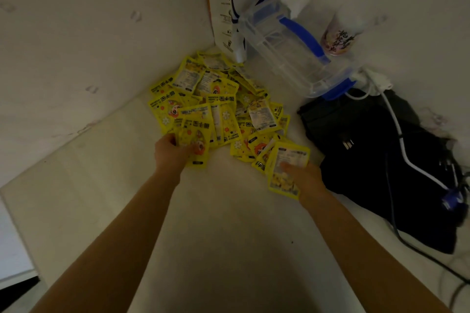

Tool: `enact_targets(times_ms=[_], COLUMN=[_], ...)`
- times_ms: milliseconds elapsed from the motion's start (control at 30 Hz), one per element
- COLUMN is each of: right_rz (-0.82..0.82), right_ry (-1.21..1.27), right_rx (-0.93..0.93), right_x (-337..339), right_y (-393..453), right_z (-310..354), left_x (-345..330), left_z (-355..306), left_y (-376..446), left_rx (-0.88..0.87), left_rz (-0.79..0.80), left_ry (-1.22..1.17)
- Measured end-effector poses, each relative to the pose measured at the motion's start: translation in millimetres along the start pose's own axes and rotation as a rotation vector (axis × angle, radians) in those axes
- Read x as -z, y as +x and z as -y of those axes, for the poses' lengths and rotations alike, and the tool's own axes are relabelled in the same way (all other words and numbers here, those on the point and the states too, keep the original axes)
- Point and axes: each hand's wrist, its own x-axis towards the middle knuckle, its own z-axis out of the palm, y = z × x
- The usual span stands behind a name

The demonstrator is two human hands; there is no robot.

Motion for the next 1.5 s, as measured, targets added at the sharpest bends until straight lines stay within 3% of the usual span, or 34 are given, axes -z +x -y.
enact_targets(times_ms=[500,867,1300,1500], right_rz=[-0.021,0.031,0.179,0.188], right_ry=[-0.115,-0.052,-0.135,-0.108], right_rx=[0.100,0.066,0.333,0.373], right_x=[-15,-16,-12,7], right_y=[30,20,-7,-36], right_z=[16,23,19,-14], left_x=[-30,-41,-21,-1], left_z=[-4,-4,4,43], left_y=[19,19,-33,-87], left_rx=[0.119,0.193,-0.004,0.037], left_rz=[-0.102,-0.021,0.037,0.099], left_ry=[-0.052,-0.206,-0.339,-0.430])
